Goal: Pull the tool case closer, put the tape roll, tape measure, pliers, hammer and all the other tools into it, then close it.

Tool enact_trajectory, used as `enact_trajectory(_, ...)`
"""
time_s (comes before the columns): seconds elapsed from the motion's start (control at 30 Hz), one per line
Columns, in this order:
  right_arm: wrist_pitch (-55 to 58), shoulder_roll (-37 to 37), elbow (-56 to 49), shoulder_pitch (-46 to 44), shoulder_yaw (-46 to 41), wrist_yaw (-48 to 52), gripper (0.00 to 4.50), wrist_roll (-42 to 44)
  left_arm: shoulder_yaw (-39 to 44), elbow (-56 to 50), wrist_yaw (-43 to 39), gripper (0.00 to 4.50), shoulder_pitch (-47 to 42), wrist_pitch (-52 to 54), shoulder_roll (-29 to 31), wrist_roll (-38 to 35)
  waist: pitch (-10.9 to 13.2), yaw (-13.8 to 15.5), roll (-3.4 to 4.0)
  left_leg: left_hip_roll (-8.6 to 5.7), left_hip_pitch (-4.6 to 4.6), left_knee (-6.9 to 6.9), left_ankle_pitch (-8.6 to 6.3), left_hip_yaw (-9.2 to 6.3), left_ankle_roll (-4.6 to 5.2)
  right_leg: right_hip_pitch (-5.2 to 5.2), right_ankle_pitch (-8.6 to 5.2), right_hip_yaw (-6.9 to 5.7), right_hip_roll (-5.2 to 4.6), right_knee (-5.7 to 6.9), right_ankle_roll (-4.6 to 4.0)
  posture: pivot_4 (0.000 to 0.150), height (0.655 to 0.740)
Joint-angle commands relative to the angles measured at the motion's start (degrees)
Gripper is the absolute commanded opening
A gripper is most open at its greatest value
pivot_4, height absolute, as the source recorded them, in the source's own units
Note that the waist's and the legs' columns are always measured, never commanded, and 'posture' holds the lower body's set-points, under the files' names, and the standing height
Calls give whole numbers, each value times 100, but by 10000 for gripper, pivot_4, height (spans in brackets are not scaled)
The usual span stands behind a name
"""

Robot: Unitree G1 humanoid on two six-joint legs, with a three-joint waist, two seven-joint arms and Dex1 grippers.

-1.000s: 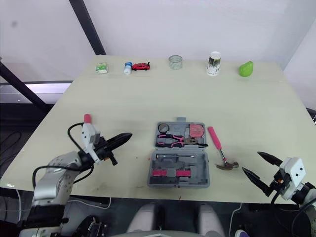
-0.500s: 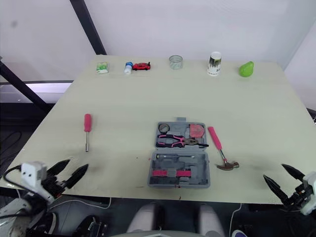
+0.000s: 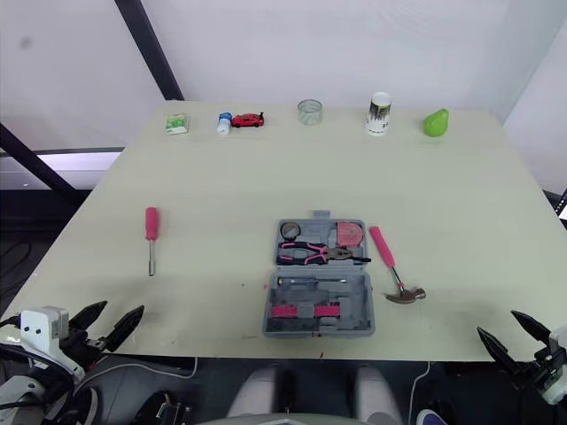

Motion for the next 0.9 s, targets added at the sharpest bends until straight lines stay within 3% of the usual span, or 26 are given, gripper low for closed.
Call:
enact_trajectory(0.03,-4,2,-168,8,-115,-36,45000,78,33,-114,23,44443,-19,-68,33,-86,0,-7,0,0,0,0,0,0,0,0,0,0,0,0,0,1500,7400)
enact_trajectory(0.27,28,45,-460,-67,-6,-179,45000,12,-141,-299,-154,44443,-284,-67,221,-112,0,-11,0,0,0,-2,0,-1,0,0,0,-1,0,0,0,1500,7400)
enact_trajectory(0.53,332,-49,-663,-596,157,-573,45000,-135,-681,-447,-651,44443,-1060,-166,930,82,-1,-7,-1,-3,-1,-5,0,-2,0,0,1,-4,1,-1,-1,1500,7400)
enact_trajectory(0.9,1645,-91,-1697,-1292,1076,-1177,45000,-263,-1726,-1112,-1607,44443,-2363,434,1424,-410,0,-19,2,-12,0,-40,1,-4,0,0,15,-6,18,-23,22,1500,7400)
